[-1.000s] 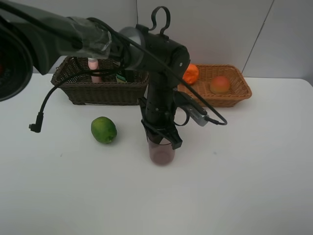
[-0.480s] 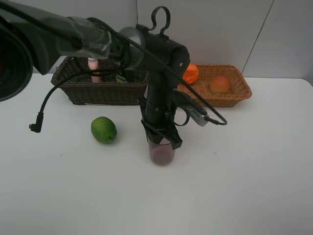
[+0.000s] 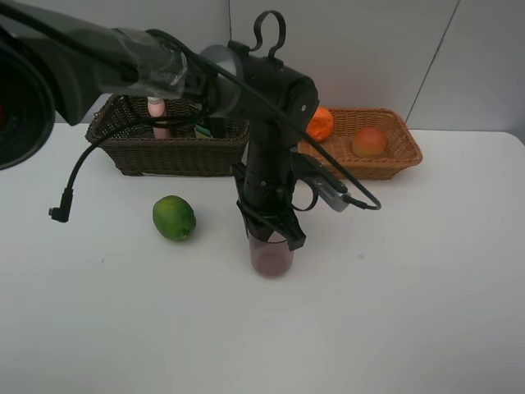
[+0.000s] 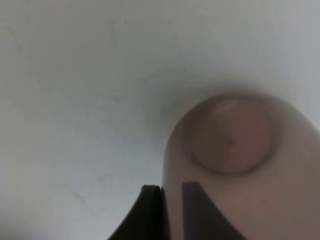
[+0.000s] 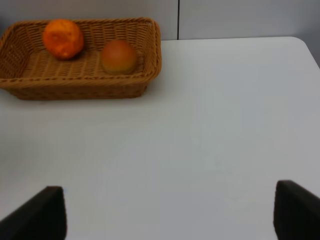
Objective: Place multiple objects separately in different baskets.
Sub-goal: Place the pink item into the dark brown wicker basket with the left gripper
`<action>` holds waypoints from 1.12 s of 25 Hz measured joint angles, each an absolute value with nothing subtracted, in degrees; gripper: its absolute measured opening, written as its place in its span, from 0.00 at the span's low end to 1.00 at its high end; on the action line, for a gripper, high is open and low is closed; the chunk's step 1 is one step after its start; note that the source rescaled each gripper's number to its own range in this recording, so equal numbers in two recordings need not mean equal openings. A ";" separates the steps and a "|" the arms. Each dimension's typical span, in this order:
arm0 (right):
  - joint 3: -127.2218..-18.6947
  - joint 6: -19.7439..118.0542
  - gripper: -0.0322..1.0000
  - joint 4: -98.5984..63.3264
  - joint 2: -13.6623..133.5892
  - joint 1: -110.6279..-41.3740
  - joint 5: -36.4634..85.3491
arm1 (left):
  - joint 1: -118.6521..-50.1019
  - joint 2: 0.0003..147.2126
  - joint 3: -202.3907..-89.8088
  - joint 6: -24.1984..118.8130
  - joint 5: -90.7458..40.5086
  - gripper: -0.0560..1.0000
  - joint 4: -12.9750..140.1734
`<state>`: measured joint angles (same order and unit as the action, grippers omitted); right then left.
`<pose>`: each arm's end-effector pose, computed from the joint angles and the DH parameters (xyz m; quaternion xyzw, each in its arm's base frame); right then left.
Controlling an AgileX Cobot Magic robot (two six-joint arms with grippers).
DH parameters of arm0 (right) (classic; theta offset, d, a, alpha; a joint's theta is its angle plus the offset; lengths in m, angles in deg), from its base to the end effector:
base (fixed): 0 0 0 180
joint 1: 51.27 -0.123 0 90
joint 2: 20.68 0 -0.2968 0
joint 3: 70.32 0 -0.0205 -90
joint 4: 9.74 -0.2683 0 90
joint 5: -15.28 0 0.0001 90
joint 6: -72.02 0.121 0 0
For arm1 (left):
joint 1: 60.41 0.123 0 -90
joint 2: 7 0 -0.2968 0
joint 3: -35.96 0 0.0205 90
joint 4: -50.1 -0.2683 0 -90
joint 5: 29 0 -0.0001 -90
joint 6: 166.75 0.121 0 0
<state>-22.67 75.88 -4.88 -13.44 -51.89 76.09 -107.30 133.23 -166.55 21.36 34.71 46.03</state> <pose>0.0221 -0.0087 0.2792 0.0261 0.8455 -0.0215 0.5329 0.3283 -0.3394 0.0855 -0.4757 -0.8789 -0.0340 0.0013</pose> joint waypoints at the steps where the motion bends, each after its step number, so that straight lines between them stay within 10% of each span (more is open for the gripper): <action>1: -22.67 75.88 0.86 -4.88 -13.44 -51.89 76.09 | -107.30 133.23 -166.55 21.36 34.71 0.06 46.03; 28: -22.67 75.88 0.86 -4.88 -13.44 -51.89 76.09 | -104.97 126.99 -187.16 21.12 39.44 0.06 45.55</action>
